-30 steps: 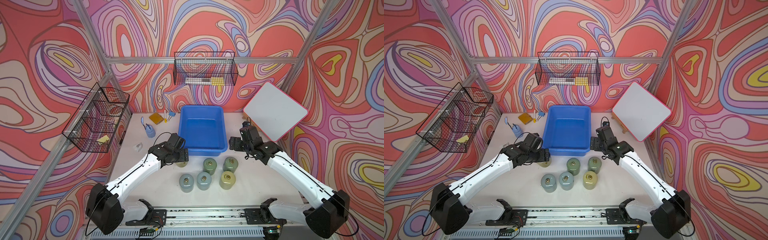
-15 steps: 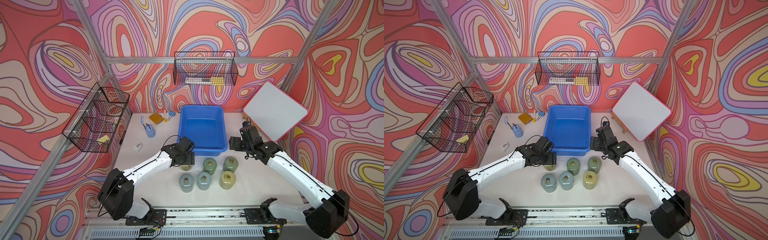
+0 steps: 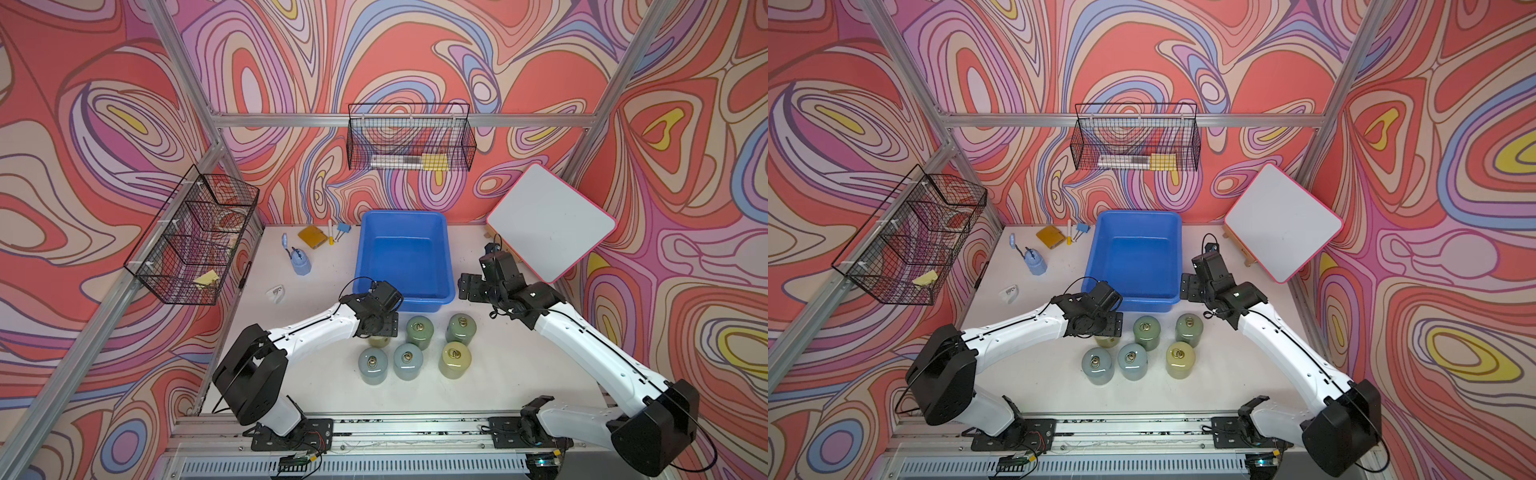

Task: Take the tea canister out of the basket
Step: Place the tea canister at the center of the board.

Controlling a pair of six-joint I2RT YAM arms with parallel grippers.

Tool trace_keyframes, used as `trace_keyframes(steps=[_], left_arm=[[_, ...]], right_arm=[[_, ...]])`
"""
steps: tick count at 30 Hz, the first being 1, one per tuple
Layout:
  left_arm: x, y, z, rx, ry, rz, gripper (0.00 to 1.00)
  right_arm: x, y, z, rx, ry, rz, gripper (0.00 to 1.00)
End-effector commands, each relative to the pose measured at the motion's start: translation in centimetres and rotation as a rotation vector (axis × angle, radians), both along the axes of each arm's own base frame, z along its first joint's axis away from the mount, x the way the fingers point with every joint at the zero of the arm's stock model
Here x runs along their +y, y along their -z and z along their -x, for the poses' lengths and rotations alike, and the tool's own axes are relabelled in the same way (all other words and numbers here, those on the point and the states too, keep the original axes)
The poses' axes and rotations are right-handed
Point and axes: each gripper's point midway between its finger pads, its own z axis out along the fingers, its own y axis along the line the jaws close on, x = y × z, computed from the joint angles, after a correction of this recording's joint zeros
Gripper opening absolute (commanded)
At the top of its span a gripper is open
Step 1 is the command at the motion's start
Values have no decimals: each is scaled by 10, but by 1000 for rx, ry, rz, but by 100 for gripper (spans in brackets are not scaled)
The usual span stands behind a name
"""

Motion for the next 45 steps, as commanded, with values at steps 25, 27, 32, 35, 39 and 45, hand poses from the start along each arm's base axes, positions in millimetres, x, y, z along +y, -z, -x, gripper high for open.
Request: trace_keyframes(steps=[25, 27, 32, 35, 39, 45], left_arm=[[-13, -13, -14, -38, -34, 2, 85], [-13, -12, -14, -33, -33, 4, 87], [-13, -11, -12, -21, -38, 2, 99], [-13, -14, -11, -20, -37, 7, 99], [-11, -26, -11, -42, -38, 22, 99], [0, -52, -12, -108, -45, 12, 99]], right_arm=[[-3, -2, 2, -17, 18, -15, 93], [-4, -3, 2, -19, 18, -16, 93], [-4, -5, 3, -23, 19, -17, 93], [-5, -6, 4, -24, 20, -17, 93], [-6, -10, 4, -34, 22, -19, 93], [-7, -11, 4, -39, 25, -15, 93]])
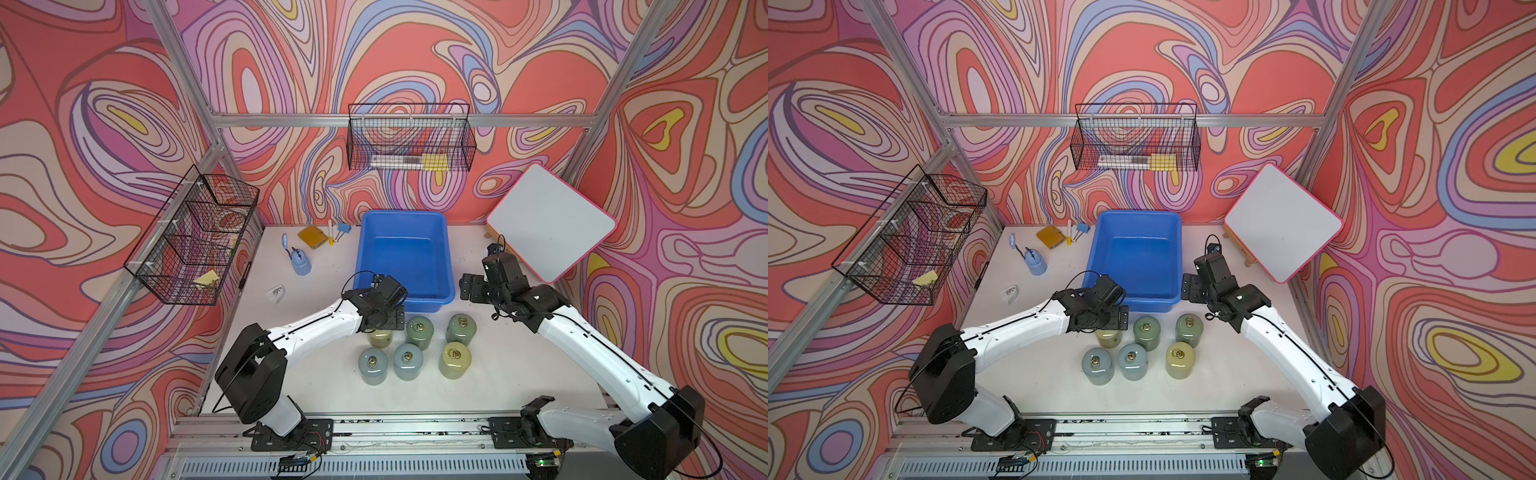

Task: Take the tea canister out of the basket
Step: Reset both arms

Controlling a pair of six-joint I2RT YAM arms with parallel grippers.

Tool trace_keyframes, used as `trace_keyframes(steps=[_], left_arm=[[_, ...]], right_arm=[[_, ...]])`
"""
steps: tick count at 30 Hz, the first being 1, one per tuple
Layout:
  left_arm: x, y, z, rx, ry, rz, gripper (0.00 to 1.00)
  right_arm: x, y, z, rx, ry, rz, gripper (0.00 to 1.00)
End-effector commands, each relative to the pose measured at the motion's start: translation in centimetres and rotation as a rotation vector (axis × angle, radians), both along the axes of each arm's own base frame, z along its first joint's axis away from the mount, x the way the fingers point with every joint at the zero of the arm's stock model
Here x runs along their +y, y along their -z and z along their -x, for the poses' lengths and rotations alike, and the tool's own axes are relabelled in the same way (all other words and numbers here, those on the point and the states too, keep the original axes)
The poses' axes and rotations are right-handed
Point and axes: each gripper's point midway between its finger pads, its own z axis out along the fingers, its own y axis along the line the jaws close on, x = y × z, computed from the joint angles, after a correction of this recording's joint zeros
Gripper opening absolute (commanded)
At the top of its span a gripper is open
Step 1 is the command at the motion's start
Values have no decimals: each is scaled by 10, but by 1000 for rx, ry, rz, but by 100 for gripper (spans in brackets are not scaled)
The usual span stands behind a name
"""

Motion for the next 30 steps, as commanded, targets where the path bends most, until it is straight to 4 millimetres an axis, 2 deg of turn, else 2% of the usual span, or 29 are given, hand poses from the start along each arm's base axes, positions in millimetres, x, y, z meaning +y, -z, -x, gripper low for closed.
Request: trace_keyframes(steps=[1, 9, 14, 18, 22, 25, 30], left_arm=[[10, -26, -1, -54, -10, -22, 99], [30, -72, -3, -229, 14, -30, 99], [53, -107, -7, -407, 4, -69, 99], [70, -127, -11, -543, -11, -116, 99], [88, -140, -15, -675, -24, -202, 99], [92, -150, -19, -794, -27, -216, 99], [113, -151, -28, -859, -90, -186, 99]], right_arm=[[-5, -5, 1, -21, 20, -2, 93], [-6, -14, -4, -44, 21, 12, 94], [-6, -22, -9, -73, 32, 14, 97], [-8, -24, -12, -88, 49, 15, 98], [-10, -23, -15, -108, 75, 9, 98], [-12, -21, -19, -122, 89, 17, 98], [-11, -24, -28, -195, 68, 38, 98]])
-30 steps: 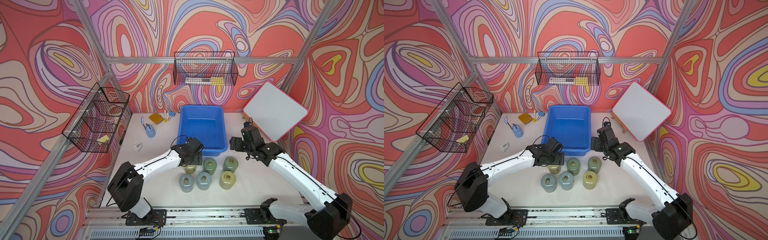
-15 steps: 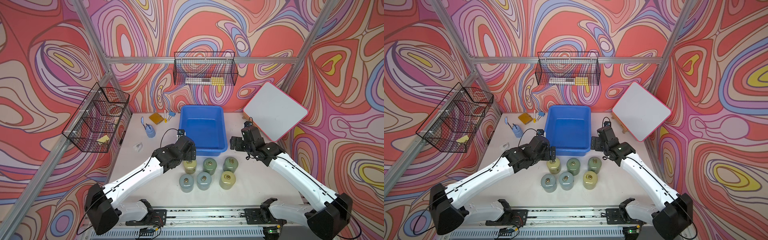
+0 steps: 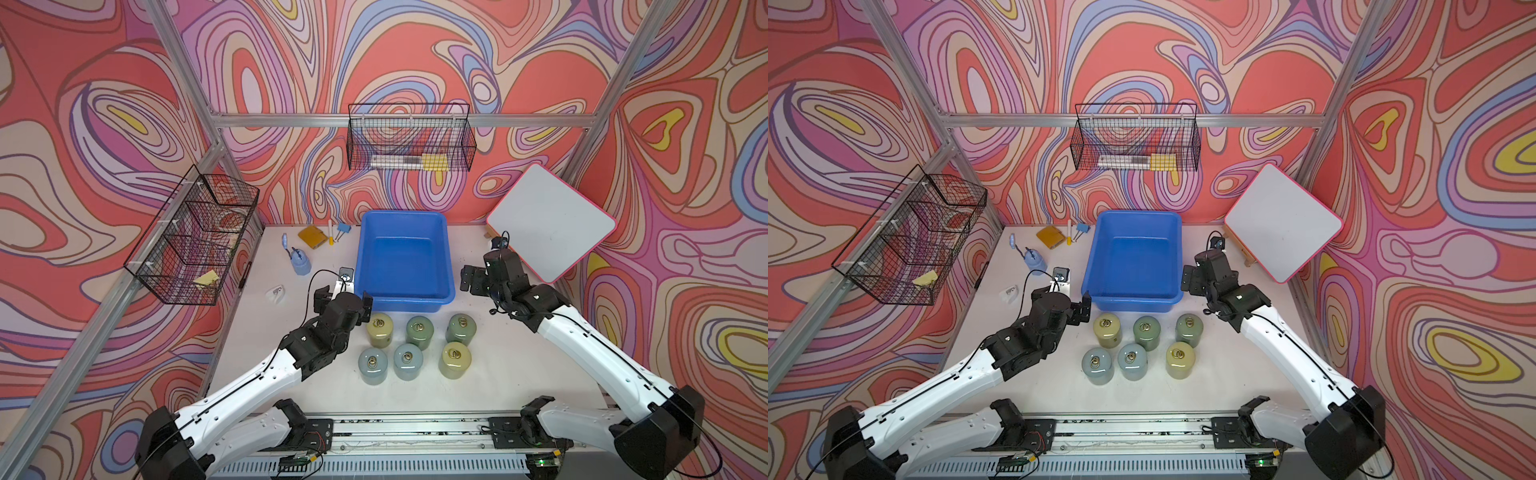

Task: Take the tea canister out of the basket
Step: Reset both arms

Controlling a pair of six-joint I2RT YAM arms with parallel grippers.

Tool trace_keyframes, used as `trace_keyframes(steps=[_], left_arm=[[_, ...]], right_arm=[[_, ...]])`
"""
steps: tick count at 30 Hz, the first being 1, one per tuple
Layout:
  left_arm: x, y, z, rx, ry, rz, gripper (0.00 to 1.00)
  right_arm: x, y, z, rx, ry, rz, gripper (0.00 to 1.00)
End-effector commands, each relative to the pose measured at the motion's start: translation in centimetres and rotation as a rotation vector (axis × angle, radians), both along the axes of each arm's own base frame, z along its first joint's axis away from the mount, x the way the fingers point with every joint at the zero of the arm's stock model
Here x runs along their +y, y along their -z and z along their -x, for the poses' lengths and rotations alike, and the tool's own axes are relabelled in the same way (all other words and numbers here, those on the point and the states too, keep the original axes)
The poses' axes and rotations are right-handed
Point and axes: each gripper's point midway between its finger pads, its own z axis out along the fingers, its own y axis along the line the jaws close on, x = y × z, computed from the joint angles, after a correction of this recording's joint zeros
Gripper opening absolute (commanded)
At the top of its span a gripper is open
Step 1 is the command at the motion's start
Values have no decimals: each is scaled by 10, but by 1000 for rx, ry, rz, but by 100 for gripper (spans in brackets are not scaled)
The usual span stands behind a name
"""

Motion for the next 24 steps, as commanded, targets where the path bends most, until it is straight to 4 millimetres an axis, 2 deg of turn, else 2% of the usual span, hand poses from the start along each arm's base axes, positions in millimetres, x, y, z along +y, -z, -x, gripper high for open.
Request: trace_keyframes(steps=[1, 2, 9, 12, 19, 24], left_arm=[[18, -29, -17, -135, -64, 46, 99], [23, -28, -20, -139, -74, 47, 99], [47, -19, -40, -212, -138, -11, 99], [57, -12, -47, -236, -171, -53, 99], [85, 5, -63, -201, -236, -132, 99], [105, 17, -70, -191, -276, -166, 99]], right_arm=[[-5, -8, -9, -98, 10, 28, 98], [-8, -10, -10, -125, 19, 38, 98], [-67, -28, -4, -287, 293, 98, 98], [-84, -23, -9, -264, 334, 125, 98], [-109, 6, -30, -188, 318, 121, 98], [-139, 18, -34, -198, 393, 84, 98]])
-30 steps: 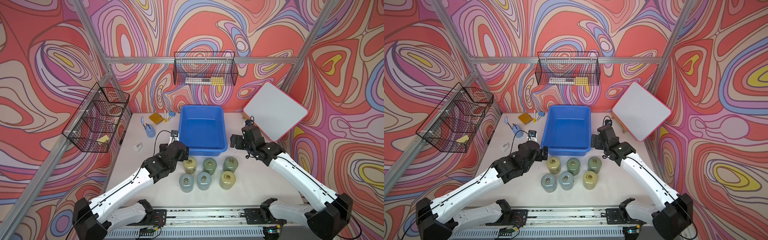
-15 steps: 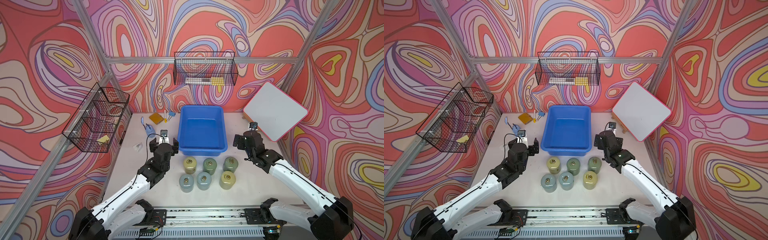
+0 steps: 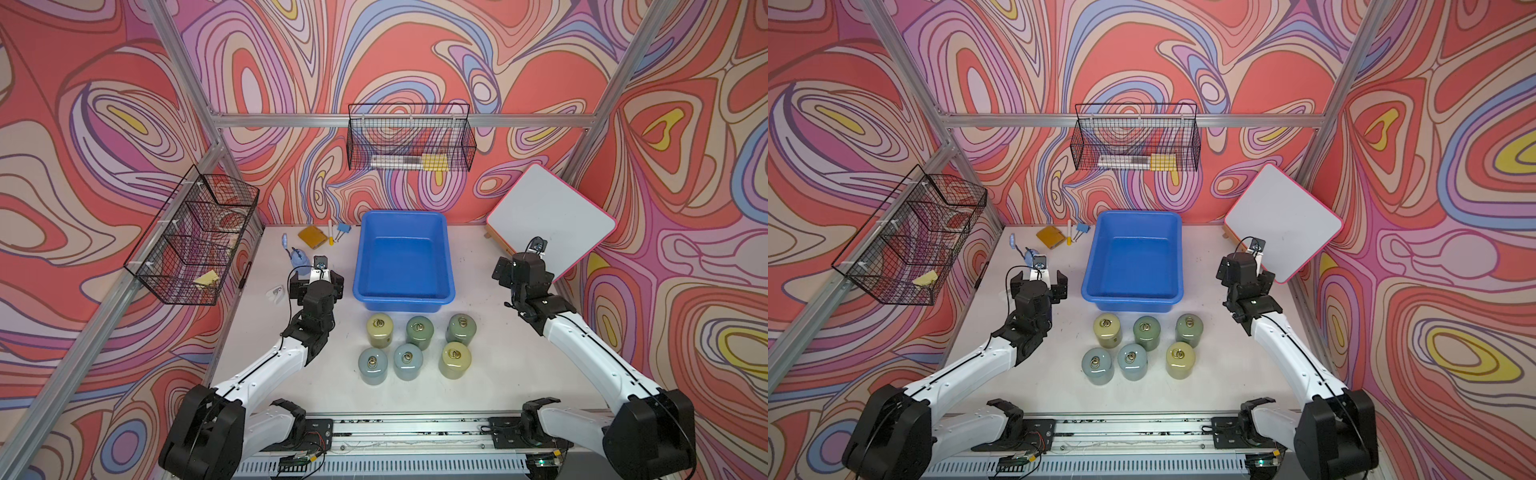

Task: Take the tea canister out of the basket
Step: Reset both arms

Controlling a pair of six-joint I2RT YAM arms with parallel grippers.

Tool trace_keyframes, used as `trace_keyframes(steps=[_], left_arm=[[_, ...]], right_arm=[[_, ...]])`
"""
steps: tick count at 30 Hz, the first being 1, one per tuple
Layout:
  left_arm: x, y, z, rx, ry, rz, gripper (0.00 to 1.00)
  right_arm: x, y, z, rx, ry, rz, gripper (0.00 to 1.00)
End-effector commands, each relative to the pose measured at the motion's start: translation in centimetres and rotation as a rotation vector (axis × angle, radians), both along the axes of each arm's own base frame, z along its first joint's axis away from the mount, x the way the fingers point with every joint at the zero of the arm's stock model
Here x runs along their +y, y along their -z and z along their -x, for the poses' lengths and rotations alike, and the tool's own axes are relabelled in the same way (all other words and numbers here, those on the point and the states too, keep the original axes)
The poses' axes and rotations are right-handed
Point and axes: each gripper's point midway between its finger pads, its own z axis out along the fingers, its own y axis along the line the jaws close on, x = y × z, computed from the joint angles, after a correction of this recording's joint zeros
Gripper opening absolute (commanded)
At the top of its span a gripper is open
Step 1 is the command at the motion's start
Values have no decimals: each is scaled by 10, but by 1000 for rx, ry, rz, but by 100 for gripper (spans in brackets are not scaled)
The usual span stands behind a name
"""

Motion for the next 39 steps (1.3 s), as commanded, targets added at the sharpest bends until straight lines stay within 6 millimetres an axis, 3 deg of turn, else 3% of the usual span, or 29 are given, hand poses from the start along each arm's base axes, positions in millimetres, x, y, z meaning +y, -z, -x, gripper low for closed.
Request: trace_keyframes(steps=[1, 2, 7, 17, 23, 28, 39], left_arm=[[11, -3, -7, -46, -12, -10, 99], [15, 14, -3, -17, -8, -23, 99], [31, 39, -6, 16, -26, -8, 99], [32, 97, -13, 55, 66, 69, 99], [35, 111, -31, 138, 133, 167, 99], [32, 125, -27, 145, 203, 233, 99], [34, 123, -26, 139, 196, 237, 99]], right_arm=[[-10, 6, -9, -41, -15, -39, 98], [-14, 10, -11, -39, -13, -50, 98], [-24, 20, -18, -39, -8, -71, 98], [-25, 22, -22, -136, -47, 0, 98], [-20, 28, -21, -168, -84, 11, 98], [-20, 33, -20, -150, -89, 25, 98], [-14, 64, -34, -143, -130, 20, 98]])
